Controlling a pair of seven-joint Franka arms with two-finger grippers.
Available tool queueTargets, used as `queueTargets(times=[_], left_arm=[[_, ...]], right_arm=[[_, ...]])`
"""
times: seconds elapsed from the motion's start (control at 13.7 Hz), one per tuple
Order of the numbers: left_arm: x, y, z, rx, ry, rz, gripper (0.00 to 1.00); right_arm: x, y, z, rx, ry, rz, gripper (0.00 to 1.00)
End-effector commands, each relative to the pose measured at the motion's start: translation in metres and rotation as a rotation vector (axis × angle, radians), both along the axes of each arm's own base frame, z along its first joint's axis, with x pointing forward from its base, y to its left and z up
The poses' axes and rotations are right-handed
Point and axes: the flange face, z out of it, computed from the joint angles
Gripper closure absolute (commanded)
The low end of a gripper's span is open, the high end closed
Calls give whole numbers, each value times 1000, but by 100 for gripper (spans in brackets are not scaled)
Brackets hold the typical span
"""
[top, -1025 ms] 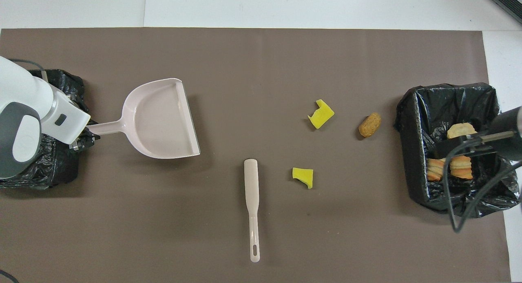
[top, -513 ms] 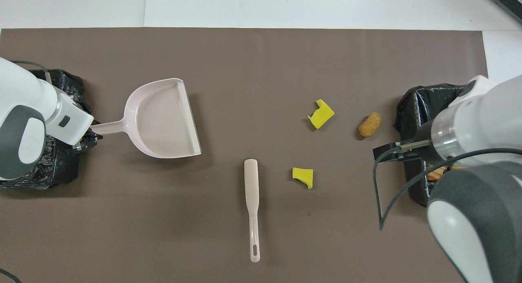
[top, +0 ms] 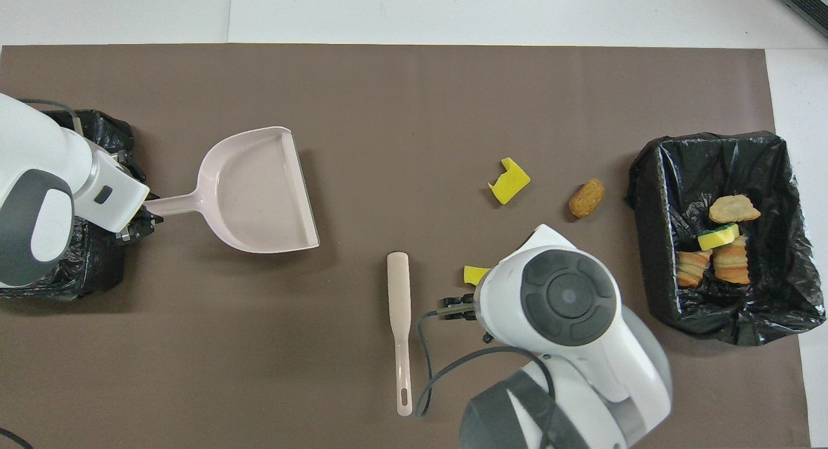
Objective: Sweep and dump trash in bin
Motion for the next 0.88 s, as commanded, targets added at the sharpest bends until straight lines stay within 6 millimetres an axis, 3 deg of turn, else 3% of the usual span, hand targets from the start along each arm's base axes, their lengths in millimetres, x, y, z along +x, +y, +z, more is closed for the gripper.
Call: queueTargets(times=[0.0,0.15,0.29,0.44,0.51,0.81], left_arm=[[-9,5,4,-3,-23,2,100],[-10,3,3,-3,-21,2,100],[-9,4,3,-4,-26,5,100],[-10,5,1,-3,-21,5,100],[-10,5,2,-4,-23,5,100],[-10,5,0,-3,-18,7,100]], right_arm=[[-4,17,-17,26,-1,-44,0],[-5,25,-28,26,-4,-55,0],[-14,47,-47,32,-12,-83,0],[-35,80,-73,42,-25,-114,0],[-42,86,-86,44,-29,-128,0],[-72,75,-112,17,-22,-98,0]])
